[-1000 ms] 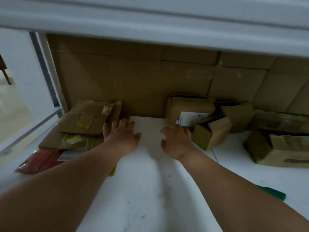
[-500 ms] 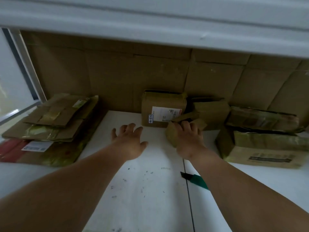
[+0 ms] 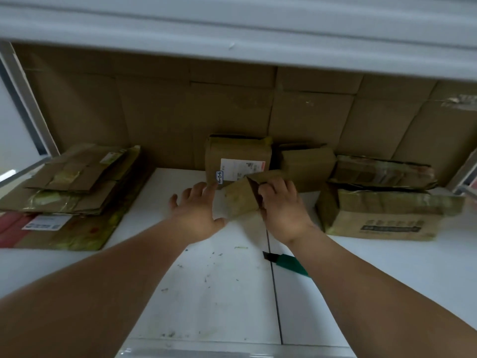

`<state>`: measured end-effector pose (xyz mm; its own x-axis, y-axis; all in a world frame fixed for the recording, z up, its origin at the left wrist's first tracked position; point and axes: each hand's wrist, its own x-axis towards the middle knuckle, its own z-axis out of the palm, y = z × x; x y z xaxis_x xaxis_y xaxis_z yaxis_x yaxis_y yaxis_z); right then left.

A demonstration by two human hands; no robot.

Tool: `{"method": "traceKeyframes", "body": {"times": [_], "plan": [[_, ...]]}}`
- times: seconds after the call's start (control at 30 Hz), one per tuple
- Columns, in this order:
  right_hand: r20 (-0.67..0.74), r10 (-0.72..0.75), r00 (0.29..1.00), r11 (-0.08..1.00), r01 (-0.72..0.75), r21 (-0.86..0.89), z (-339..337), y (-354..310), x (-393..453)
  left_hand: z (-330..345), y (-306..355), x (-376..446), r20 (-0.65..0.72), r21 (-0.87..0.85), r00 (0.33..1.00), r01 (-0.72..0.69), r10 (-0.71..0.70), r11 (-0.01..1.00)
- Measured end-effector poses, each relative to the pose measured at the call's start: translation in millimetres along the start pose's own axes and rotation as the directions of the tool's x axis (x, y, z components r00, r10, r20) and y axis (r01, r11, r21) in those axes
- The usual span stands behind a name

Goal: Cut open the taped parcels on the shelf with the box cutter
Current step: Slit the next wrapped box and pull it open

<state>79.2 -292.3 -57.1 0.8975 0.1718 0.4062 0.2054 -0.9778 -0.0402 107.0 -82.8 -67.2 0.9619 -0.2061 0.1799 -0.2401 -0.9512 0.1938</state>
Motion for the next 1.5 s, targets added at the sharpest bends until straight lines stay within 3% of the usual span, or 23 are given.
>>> {"method": "traceKeyframes", "body": {"times": [0.13,0.23,0.37,0.47,0.57,0.73,0.83,0.93,1.1,1.2,1.4,1.5], "plan": [[-0.053,-0.098,0.994,0.985,0.104,0.140,-16,-18,-9,-8,-4,-8,-0.061,-0.116,0.998,-0.032,0.025,0.993],[-0.056,-0.099,0.994,0.969,0.109,0.220,-24,-38,-16,-14,-12,-19,-0.023,-0.084,0.999,-0.045,0.043,0.995],[-0.070,0.009,0.997,0.931,0.018,0.365,-32,-65,-27,-26,-28,-45,0.083,-0.257,0.996,0.010,0.011,0.966],[-0.080,0.124,0.989,0.882,-0.073,0.465,-34,-86,-38,-37,-39,-69,0.083,-0.323,0.996,-0.002,0.030,0.946],[-0.084,0.157,0.984,0.852,-0.092,0.515,-35,-107,-53,-51,-45,-90,0.150,-0.248,0.988,-0.011,0.049,0.969],[-0.096,0.079,0.992,0.847,-0.016,0.531,-45,-135,-79,-72,-49,-116,0.327,0.025,0.942,-0.084,0.072,0.996],[-0.083,0.038,0.996,0.864,0.009,0.504,-49,-140,-93,-78,-44,-133,0.355,-0.007,0.934,-0.046,0.046,0.999],[-0.068,-0.002,0.998,0.904,0.031,0.425,-50,-137,-100,-77,-40,-146,0.297,-0.052,0.954,-0.021,0.035,0.998],[-0.083,-0.111,0.990,0.960,0.128,0.249,-51,-119,-109,-70,-35,-159,0.073,0.014,0.997,-0.035,0.034,0.999],[-0.040,-0.153,0.987,0.969,0.158,0.189,-54,-101,-119,-62,-25,-161,0.062,-0.002,0.997,-0.036,0.036,0.999],[0.176,-0.104,0.979,0.912,0.024,0.409,-71,-63,-121,-45,5,-156,-0.024,0.099,0.982,-0.184,0.187,0.978],[0.168,-0.044,0.985,0.921,-0.026,0.389,-66,-57,-107,-48,9,-155,0.022,0.089,0.974,-0.224,0.223,0.970]]}}
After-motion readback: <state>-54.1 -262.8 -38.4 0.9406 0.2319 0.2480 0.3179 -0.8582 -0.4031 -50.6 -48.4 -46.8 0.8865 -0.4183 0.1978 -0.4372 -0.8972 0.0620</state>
